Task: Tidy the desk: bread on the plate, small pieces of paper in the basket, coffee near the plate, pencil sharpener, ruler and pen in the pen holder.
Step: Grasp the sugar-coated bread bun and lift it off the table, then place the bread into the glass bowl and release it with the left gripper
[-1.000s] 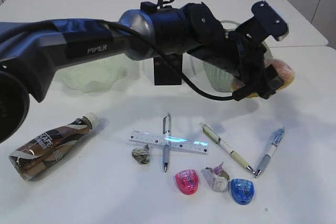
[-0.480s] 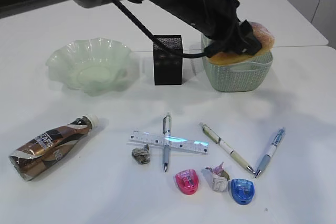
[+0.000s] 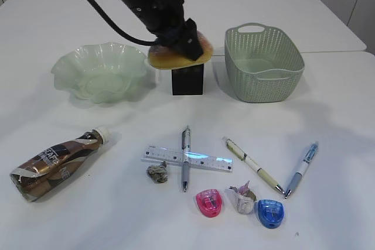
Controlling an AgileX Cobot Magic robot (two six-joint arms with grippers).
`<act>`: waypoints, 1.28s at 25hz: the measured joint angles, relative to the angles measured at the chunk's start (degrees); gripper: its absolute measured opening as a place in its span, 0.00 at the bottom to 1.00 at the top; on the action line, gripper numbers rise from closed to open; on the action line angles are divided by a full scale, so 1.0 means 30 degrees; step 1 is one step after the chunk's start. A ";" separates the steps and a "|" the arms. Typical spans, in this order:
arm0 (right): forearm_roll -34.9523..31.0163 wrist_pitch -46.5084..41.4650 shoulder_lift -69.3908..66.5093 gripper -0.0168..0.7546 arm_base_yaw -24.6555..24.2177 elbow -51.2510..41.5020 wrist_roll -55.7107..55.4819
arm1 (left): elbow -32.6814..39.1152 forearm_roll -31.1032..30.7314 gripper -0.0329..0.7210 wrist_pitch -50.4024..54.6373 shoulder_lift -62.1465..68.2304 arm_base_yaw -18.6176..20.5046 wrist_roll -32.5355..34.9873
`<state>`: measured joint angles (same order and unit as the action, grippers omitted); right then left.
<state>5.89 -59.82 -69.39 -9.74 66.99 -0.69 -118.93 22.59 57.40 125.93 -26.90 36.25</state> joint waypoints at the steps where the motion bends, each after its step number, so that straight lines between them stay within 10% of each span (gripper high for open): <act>1: 0.0000 0.0000 0.0000 0.33 0.0000 0.0000 0.0000 | 0.0000 -0.0138 0.55 0.0384 -0.0006 0.0372 -0.0284; 14: -0.0013 0.0000 0.0000 0.33 0.0000 0.0000 0.0044 | 0.0000 -0.0814 0.55 0.0428 -0.0527 0.4415 -0.3558; 32: -0.0013 0.0000 0.0000 0.33 0.0000 0.0000 0.0044 | 0.0000 -0.5522 0.55 -0.3693 0.2154 0.4720 -0.8991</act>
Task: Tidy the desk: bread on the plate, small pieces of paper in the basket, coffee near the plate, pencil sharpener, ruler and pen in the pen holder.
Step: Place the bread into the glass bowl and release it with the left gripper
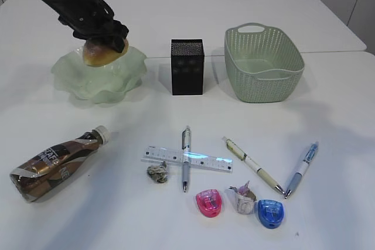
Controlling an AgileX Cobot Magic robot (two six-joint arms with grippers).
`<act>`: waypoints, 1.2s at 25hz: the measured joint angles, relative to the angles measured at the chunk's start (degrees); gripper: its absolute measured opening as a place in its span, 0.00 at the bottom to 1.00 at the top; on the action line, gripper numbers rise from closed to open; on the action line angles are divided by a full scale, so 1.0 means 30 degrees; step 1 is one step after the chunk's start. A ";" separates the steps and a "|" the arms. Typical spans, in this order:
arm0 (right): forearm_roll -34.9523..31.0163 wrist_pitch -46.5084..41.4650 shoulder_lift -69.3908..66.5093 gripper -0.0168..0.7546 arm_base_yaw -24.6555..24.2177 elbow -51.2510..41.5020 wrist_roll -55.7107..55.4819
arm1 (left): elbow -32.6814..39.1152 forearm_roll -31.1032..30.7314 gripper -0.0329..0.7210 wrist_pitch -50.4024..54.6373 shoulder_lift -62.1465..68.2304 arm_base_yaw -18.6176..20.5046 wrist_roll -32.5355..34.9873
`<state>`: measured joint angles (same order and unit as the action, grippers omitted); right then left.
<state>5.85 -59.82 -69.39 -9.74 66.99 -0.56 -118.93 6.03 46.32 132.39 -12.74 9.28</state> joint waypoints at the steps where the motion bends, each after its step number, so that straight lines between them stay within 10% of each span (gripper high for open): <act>1: 0.0000 0.0000 0.0000 0.33 0.0000 0.0000 0.0052 | 0.0000 -0.0179 0.55 -0.0129 0.0166 0.0000 -0.0310; 25: 0.0000 0.0000 0.0000 0.33 0.0000 0.0000 0.0328 | 0.0000 -0.0391 0.54 -0.1709 0.2595 0.0979 -0.1521; 30: 0.0000 0.0006 0.0000 0.33 0.0000 0.0000 0.0328 | 0.0000 -0.0349 0.66 -0.1791 0.2595 0.0979 -0.1521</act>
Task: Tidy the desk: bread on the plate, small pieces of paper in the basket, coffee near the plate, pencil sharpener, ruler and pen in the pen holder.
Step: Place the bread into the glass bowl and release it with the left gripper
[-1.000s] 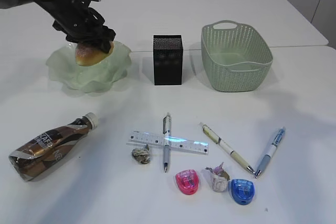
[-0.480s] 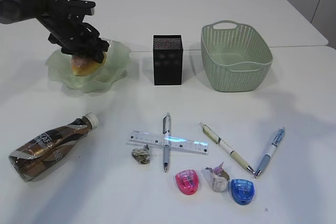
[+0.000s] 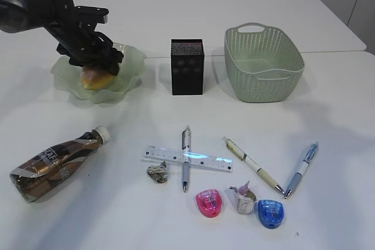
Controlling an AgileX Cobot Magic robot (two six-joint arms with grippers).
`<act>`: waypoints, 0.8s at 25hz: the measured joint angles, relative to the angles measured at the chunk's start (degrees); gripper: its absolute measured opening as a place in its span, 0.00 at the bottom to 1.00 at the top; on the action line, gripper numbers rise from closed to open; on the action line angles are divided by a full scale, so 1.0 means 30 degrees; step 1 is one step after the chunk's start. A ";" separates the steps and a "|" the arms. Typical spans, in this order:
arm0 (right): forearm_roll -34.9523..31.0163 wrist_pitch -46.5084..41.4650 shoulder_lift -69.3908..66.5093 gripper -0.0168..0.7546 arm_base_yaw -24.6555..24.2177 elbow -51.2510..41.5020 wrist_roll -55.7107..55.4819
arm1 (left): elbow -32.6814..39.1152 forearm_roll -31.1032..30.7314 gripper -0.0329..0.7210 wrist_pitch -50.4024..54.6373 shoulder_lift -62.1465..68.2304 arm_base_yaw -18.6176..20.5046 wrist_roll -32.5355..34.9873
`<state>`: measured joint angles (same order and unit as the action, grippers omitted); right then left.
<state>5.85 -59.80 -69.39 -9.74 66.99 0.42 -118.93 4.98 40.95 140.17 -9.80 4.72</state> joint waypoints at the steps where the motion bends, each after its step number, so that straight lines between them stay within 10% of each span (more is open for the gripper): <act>1: 0.0000 0.0000 0.0000 0.33 0.0000 0.0000 0.0037 | 0.0000 0.0000 0.71 0.0000 0.0000 0.0000 0.0000; 20: 0.0000 0.0033 0.0000 0.33 0.0000 0.0000 0.0106 | 0.0000 -0.0101 0.83 0.0547 -0.2121 0.0000 -0.0043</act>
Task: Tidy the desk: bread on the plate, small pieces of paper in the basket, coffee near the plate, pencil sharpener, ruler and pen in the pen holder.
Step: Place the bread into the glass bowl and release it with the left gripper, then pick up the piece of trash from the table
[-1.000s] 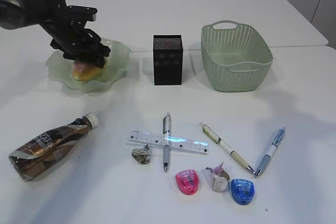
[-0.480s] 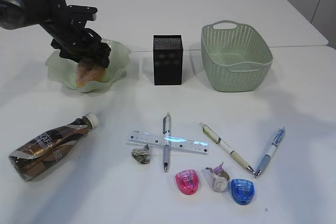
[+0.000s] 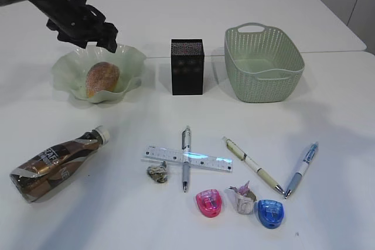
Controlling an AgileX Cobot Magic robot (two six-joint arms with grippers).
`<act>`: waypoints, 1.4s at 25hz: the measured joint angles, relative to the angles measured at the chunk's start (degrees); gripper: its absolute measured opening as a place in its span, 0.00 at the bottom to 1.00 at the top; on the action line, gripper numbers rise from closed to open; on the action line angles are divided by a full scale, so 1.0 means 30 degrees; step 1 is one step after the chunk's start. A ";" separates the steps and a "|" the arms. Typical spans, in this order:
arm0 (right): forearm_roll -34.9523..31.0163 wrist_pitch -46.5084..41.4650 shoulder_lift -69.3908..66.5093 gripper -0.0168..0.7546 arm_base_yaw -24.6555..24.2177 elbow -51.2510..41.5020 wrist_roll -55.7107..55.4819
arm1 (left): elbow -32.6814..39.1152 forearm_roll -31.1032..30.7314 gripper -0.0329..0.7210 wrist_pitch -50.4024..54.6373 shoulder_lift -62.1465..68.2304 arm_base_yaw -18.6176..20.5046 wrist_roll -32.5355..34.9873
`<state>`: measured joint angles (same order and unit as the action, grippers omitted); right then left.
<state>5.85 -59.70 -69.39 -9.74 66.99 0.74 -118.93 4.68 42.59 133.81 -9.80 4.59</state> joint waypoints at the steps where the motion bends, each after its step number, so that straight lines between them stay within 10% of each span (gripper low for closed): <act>1: 0.0000 0.0000 0.0000 0.33 0.0000 0.0000 0.0000 | 0.0000 -0.0034 0.83 0.0177 -0.0273 0.0000 0.0000; 18: -0.0498 0.0000 0.0000 0.33 0.0000 0.0000 0.0000 | 0.0000 0.0262 0.79 0.9030 -0.4457 0.0000 -0.0030; 35: -0.2946 -0.0441 0.0000 0.33 0.0000 0.0000 0.2116 | 0.1263 0.1656 0.73 0.9615 -1.0559 -0.1397 -0.0030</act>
<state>-2.99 -61.02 -69.39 -9.74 66.99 7.09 -115.14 9.64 71.43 102.13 -13.99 4.50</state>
